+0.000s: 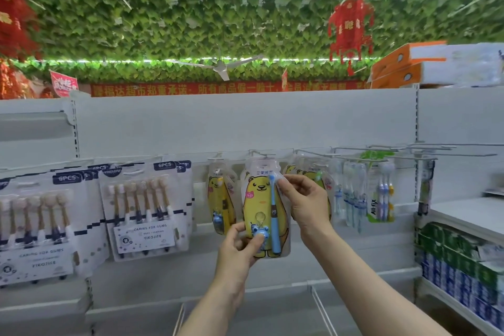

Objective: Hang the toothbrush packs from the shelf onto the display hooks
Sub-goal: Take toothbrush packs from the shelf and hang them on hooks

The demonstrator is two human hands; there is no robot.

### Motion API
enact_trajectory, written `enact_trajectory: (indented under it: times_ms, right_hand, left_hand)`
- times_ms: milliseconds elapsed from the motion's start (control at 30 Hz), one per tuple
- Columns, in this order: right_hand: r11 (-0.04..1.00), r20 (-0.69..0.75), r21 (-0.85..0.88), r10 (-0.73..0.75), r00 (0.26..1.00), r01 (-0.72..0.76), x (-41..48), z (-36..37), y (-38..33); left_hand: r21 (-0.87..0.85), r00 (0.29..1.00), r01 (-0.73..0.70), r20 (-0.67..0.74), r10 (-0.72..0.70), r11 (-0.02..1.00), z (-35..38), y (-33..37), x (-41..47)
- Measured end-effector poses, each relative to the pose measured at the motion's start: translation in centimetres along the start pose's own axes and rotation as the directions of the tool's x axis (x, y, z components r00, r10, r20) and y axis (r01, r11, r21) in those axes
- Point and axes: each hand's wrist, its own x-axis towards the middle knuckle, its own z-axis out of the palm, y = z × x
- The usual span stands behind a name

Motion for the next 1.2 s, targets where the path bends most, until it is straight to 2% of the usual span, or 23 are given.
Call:
enact_trajectory:
  times_ms: [300,533,900,1200]
  right_hand:
    - [0.999,0.021,0.037,0.02,1.0,-0.021,0.3,-0.7,1.0]
    - [0.998,0.012,-0.022,0.066,0.998,-0.065,1.7,-0.4,1.1]
    - [0.994,0.023,0.04,0.103,0.994,-0.104,3.3,-0.9,2.5]
    - [0.989,0.089,-0.103,0.113,0.99,-0.104,6.6,-0.5,4.8]
  left_hand:
    - [-0.008,1.0,-0.006,0.005,0.006,1.0,0.2,-1.0,0.8]
    - [-0.038,1.0,0.023,-0.014,-0.023,0.999,0.6,-1.2,1.8]
    - [0.017,1.0,-0.02,-0.002,0.02,1.0,0.9,-1.6,2.7]
    - [-0.016,0.997,0.017,-0.068,-0.018,1.0,1.0,-2.8,6.1]
